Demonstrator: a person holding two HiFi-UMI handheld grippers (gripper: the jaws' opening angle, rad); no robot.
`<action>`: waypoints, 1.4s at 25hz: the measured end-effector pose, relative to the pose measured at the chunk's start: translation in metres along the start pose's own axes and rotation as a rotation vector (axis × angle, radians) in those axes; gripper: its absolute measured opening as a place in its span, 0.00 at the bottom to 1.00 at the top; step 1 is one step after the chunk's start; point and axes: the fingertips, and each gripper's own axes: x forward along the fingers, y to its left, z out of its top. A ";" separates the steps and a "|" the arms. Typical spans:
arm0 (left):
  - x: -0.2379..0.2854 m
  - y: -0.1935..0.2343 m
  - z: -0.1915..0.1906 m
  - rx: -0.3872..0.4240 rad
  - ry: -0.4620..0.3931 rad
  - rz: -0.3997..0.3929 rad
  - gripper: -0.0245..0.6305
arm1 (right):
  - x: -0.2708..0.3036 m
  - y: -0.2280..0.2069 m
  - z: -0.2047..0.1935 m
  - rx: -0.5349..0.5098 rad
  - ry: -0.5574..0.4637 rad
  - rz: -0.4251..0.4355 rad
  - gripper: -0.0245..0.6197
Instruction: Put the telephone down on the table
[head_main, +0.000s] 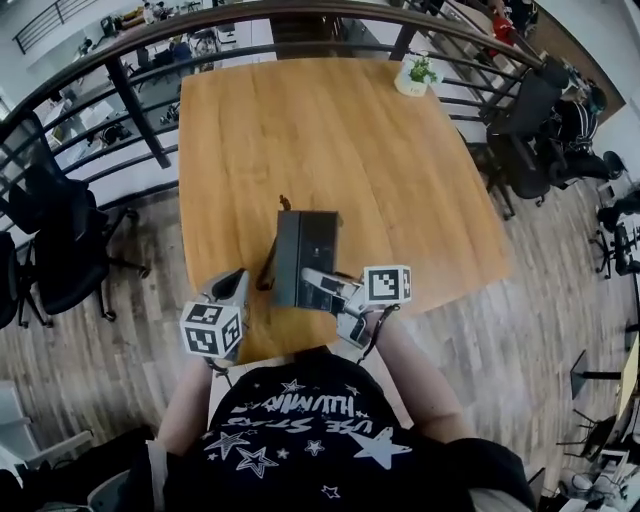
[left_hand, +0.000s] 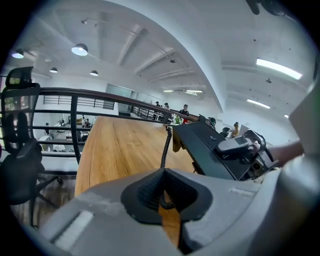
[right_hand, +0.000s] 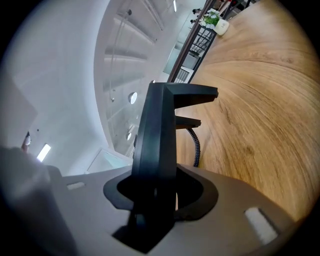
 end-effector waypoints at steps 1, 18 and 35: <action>0.003 0.002 0.001 -0.004 0.002 0.010 0.04 | 0.002 -0.003 0.004 -0.012 0.018 0.005 0.29; 0.057 -0.006 0.014 -0.066 0.024 0.142 0.04 | 0.004 -0.064 0.053 -0.068 0.209 0.010 0.29; 0.067 -0.010 0.005 -0.071 0.042 0.167 0.04 | 0.006 -0.089 0.041 -0.249 0.287 -0.066 0.29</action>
